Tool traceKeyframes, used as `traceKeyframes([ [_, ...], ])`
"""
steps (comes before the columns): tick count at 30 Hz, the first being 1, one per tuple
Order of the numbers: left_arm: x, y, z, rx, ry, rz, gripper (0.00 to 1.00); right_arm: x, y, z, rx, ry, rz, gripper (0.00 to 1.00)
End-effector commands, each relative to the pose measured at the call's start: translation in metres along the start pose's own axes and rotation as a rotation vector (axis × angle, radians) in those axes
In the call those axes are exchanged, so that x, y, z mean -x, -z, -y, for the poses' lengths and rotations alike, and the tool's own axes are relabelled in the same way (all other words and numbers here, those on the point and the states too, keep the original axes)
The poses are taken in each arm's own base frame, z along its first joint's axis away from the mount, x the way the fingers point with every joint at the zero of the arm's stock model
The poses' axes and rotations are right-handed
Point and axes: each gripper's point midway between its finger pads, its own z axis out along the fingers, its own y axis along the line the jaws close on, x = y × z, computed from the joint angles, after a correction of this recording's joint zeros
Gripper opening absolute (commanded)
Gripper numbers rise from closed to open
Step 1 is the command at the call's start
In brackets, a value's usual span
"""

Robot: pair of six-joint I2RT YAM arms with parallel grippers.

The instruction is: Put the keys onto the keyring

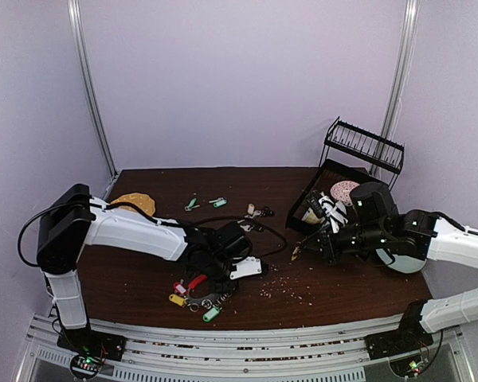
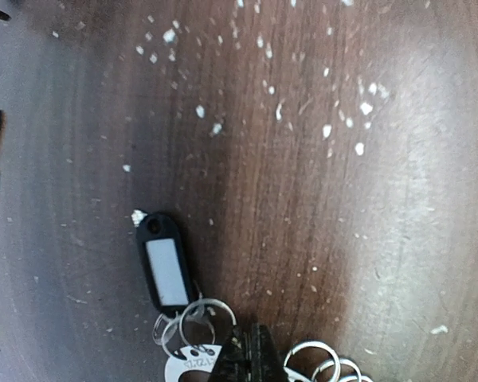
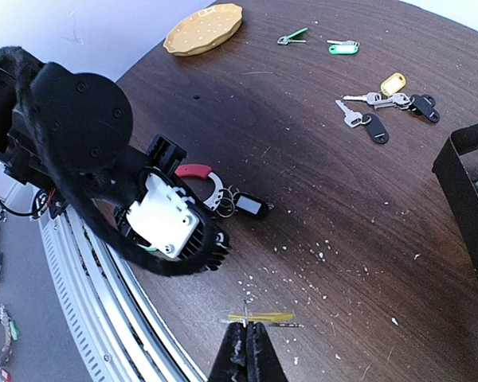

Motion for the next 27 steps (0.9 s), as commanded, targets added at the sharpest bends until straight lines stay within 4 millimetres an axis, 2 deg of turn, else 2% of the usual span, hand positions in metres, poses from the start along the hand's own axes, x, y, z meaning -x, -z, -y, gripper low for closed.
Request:
traceKeyframes([
  [1,0.043,0.056,-0.016,0.039,0.038,0.235,0.00,0.015,0.003,-0.012,0.051,0.065,0.028,0.00],
  [5,0.074,0.116,-0.014,0.012,0.037,0.497,0.00,0.021,0.005,-0.035,0.173,0.164,0.040,0.00],
  [8,0.092,0.164,0.004,-0.099,-0.013,0.729,0.00,0.025,0.011,-0.064,0.337,0.251,0.086,0.00],
  [10,0.097,0.187,0.014,-0.143,-0.054,0.829,0.00,0.026,0.015,-0.082,0.444,0.291,0.116,0.00],
  [13,0.103,0.210,0.024,-0.189,-0.113,0.928,0.00,0.028,0.017,-0.097,0.502,0.347,0.122,0.00],
  [18,0.114,0.237,0.032,-0.239,-0.184,1.048,0.00,0.024,0.027,-0.118,0.603,0.405,0.097,0.00],
  [20,0.118,0.241,0.035,-0.266,-0.202,1.077,0.00,0.018,0.028,-0.120,0.619,0.408,0.074,0.00],
  [27,0.118,0.220,0.034,-0.372,-0.123,1.073,0.00,0.004,0.027,-0.120,0.649,0.373,0.057,0.00],
])
